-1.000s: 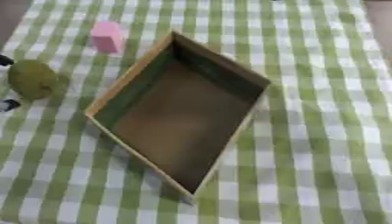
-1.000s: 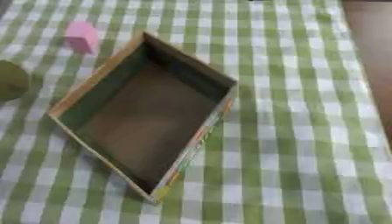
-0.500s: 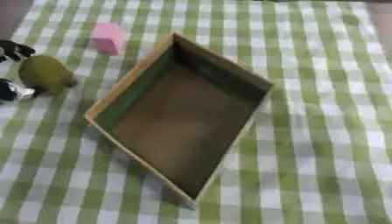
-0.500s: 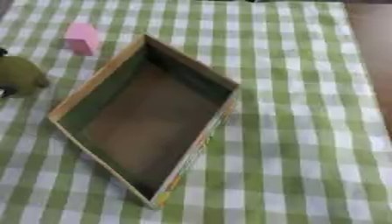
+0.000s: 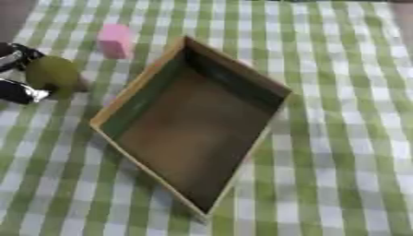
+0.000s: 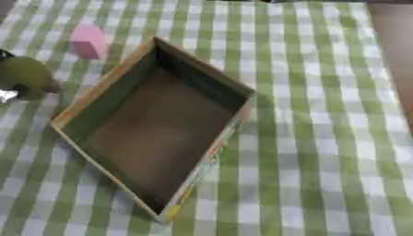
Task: Pick up objects on the table and place them in the box.
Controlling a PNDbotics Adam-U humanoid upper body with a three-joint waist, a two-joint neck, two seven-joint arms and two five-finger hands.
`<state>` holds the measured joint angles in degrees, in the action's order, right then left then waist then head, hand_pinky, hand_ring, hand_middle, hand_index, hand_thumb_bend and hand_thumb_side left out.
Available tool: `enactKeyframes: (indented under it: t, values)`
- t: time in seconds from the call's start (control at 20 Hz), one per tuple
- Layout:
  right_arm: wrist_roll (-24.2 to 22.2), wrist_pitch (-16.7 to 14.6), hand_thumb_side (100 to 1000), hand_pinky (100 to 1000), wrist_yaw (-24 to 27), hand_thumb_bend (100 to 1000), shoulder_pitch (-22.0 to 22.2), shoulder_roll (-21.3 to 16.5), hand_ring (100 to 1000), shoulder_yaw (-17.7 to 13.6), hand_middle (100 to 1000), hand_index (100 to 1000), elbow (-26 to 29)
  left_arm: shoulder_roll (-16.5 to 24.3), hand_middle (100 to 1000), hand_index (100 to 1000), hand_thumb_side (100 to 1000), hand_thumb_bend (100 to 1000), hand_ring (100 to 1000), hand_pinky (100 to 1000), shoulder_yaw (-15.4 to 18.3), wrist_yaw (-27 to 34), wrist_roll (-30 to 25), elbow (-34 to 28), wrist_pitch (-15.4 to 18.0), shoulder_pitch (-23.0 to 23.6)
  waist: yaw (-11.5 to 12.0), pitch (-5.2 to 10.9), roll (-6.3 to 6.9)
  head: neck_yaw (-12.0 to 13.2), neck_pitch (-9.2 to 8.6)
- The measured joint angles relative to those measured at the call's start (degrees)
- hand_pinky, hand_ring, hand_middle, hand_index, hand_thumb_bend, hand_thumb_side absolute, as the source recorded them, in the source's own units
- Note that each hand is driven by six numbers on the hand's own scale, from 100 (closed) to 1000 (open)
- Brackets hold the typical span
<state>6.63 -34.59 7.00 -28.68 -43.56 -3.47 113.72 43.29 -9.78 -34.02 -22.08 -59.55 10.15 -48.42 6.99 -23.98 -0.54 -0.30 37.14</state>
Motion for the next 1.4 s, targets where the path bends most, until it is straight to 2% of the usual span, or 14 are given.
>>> enactKeyframes:
  t: [0.05, 0.1, 0.3, 0.65, 0.7, 0.75, 1.0, 1.2, 1.4]
  values:
    - [-0.1, 0.0, 470, 904, 0.2, 100, 0.0, 0.0, 504, 0.0, 522, 835, 0.0, -0.1, 531, 711, 149, 100, 572, 630, 0.0, 0.6, 0.7, -0.2, 0.0, 0.0, 0.0, 0.0, 0.02, 0.0, 0.0]
    - [-0.3, 0.1, 470, 903, 0.3, 100, 0.0, 0.0, 505, 0.0, 523, 835, 0.0, -0.1, 509, 685, 106, 100, 542, 594, 0.0, 1.2, 1.5, -0.4, -0.1, 0.0, 0.0, 0.0, 0.03, 0.0, 0.0]
    - [-0.4, 0.1, 470, 903, 0.7, 100, 0.1, 0.0, 508, 0.0, 524, 835, 0.0, 0.0, 513, 661, 109, 100, 561, 582, -0.8, 2.8, 4.7, -2.8, 0.0, 0.6, 0.0, 0.02, 0.1, 0.0, 0.03]
    - [-0.4, 0.1, 470, 899, 0.9, 100, 0.5, 0.0, 509, -0.1, 528, 834, 0.0, 1.0, 508, 653, 135, 100, 551, 580, -2.7, 3.1, 8.3, -12.6, 2.0, 0.1, 0.5, 0.99, 0.51, -0.5, 0.83]
    - [-0.4, 0.1, 486, 899, 1.0, 100, 0.5, 0.0, 509, -0.1, 529, 834, 0.0, 1.0, 508, 653, 348, 100, 551, 581, -2.9, 3.2, 8.5, -14.1, 2.3, -0.5, 0.5, 1.13, 0.51, -0.6, 1.08]
    - [-0.3, 0.1, 470, 898, 1.0, 100, 0.5, 0.0, 509, -0.1, 530, 834, 0.0, 1.0, 508, 653, 124, 100, 551, 585, -3.1, 3.3, 8.7, -15.6, 2.5, -1.3, 0.6, 1.24, 0.55, -0.7, 1.19]
    - [0.1, 0.0, 469, 895, 1.2, 100, 0.5, 0.0, 510, -0.2, 533, 833, 0.0, 0.2, 509, 653, 100, 100, 553, 594, -5.6, 3.2, 7.5, -23.0, 4.4, -4.9, 0.9, 2.04, 0.84, -1.3, 1.75]
    - [0.4, -0.1, 447, 892, 1.2, 100, 0.4, -0.1, 512, -0.4, 537, 832, 0.0, -2.9, 509, 653, 100, 100, 552, 600, -8.1, 2.6, 5.4, -28.9, 5.2, -6.6, 0.9, 2.14, 0.77, -1.5, 2.14]
    - [0.7, -0.4, 426, 889, 1.2, 100, -0.2, -0.1, 514, -0.4, 541, 831, 0.0, -6.8, 508, 654, 100, 100, 533, 585, -10.9, 0.7, 2.4, -34.4, 4.6, -8.1, 0.9, 2.27, 0.7, -1.6, 2.27]
